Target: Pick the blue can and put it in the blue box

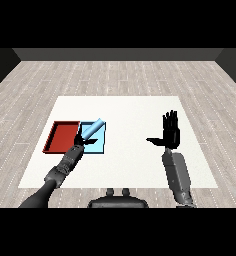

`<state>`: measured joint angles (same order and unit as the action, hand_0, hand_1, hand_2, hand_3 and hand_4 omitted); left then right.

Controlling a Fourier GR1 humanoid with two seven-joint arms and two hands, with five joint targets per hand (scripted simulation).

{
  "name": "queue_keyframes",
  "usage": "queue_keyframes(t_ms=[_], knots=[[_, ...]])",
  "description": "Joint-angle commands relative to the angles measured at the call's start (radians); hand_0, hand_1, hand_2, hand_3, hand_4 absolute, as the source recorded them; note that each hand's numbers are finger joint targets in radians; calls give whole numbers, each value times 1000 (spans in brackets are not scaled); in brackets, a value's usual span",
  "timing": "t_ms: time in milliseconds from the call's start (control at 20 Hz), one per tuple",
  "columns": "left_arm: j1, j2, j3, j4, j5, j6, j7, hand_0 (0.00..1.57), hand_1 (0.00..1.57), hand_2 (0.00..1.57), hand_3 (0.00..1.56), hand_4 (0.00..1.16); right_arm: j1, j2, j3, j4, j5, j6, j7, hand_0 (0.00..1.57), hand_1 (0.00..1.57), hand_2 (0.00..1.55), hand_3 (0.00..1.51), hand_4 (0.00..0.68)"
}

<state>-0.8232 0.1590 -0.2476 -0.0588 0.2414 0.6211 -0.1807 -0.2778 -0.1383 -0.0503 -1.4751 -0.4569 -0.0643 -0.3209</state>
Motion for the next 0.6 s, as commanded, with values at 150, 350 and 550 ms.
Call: queue_keyframes(t_ms=[150,350,550], knots=[[15,6,99,-164,73,116,-268,0,0,0,0,0,31,20,9,-42,-8,6,-8,0,0,0,0,0],[43,14,136,-315,116,-105,-430,0,0,0,0,0,43,-10,6,-59,-1,24,4,0,0,0,0,0],[80,-37,136,-480,147,-260,-573,0,0,0,0,0,30,-19,20,-17,25,28,5,0,0,0,0,0]])
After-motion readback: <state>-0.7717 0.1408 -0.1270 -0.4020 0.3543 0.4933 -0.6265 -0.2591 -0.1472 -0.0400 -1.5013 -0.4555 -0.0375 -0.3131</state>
